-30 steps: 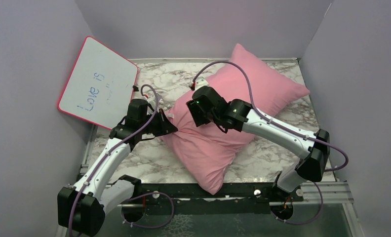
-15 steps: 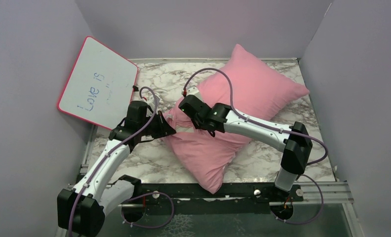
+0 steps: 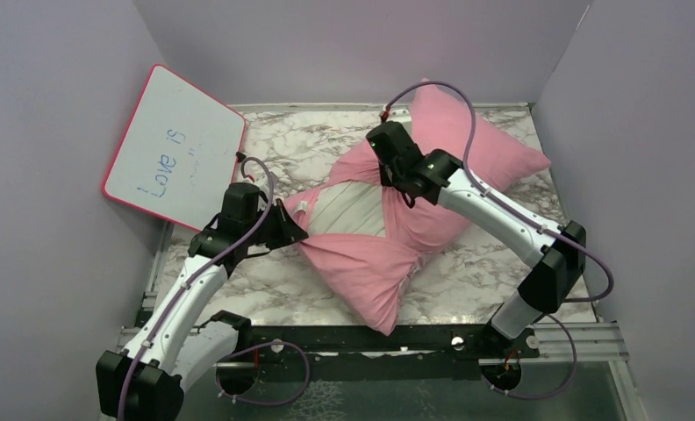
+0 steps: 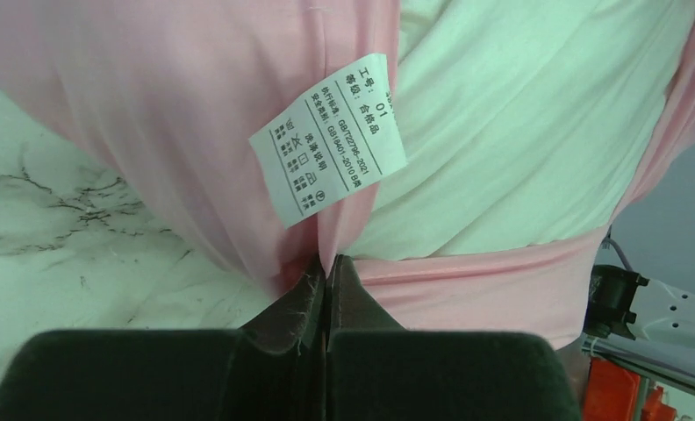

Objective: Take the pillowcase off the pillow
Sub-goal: Remove the pillow from the pillowcase.

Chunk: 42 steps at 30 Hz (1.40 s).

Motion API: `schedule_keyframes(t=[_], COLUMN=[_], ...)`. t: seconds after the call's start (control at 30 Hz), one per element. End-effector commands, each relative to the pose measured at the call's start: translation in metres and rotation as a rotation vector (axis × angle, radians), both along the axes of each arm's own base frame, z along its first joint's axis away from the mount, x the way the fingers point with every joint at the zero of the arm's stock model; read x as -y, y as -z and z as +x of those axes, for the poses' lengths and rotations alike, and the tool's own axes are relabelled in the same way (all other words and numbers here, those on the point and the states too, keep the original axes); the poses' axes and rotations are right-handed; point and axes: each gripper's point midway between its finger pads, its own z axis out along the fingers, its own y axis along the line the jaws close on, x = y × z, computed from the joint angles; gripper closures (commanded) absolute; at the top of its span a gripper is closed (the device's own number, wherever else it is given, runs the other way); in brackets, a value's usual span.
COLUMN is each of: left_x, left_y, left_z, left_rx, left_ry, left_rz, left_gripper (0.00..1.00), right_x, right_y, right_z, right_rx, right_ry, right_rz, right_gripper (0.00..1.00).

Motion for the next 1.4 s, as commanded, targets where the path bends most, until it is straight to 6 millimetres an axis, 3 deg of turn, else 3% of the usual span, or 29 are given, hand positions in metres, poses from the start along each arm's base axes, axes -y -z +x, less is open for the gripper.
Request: schedule_keyframes(t=[0.0,0.23,0.37,0.43,0.53,0.6,0.73,0.83,0.97,1.27,1.33,1.37], left_x=[-0.038,-0.055,-0.074,-0.08,-0.067,-0.045,0.0,0.006,-0.001,-0.01,-0.007,-0.007], left_y=[0.026,0.04,0.043,0.039,0.019,0.001,-0.045,-0.059,-0.066,-0.033,-0.028,-0.024], left_z=[-0.013,-0.015,-0.01,-0.004,0.009,0.016,0.025,0.036,0.054,0.07,0.07,0.071], left_rx=[-0.099,-0.141,-0.15,-0.124,-0.044,0.015,0.139,0.168,0.185,0.057,0.046,0.036], left_ry=[-0.158,-0.254,-0.362,-0.399,-0.347,-0.249,0.024,0.097,0.118,0.175,0.21,0.212], left_rz=[0.172,0.233,0.309,0.321,0.264,0.175,0.043,0.077,0.175,0.35,0.357,0.368], left_gripper=[1.0,1.0,1.0,1.0,1.0,0.9,0.55,0.38,0.27,0.33,0.38,0.46], right_x=[0.048,0.085,0.105,0.107,0.09,0.071,0.04,0.035,0.038,0.04,0.04,0.04], right_y=[-0.033,0.029,0.048,0.056,0.075,0.085,0.093,0.095,0.095,0.09,0.088,0.086], right_z=[0.014,-0.027,-0.048,-0.059,-0.075,-0.087,-0.108,-0.113,-0.113,-0.111,-0.11,-0.109], right_rx=[0.097,-0.038,-0.084,-0.115,-0.187,-0.238,-0.323,-0.332,-0.334,-0.331,-0.325,-0.321], right_ry=[0.15,0.214,0.244,0.24,0.12,-0.002,-0.151,-0.174,-0.161,-0.159,-0.158,-0.156], right_rz=[-0.005,-0.036,-0.011,0.012,0.081,0.137,0.266,0.302,0.289,0.271,0.272,0.274], right_gripper=[0.99,0.99,0.99,0.99,0.99,0.99,0.99,0.99,0.99,0.99,0.99,0.99])
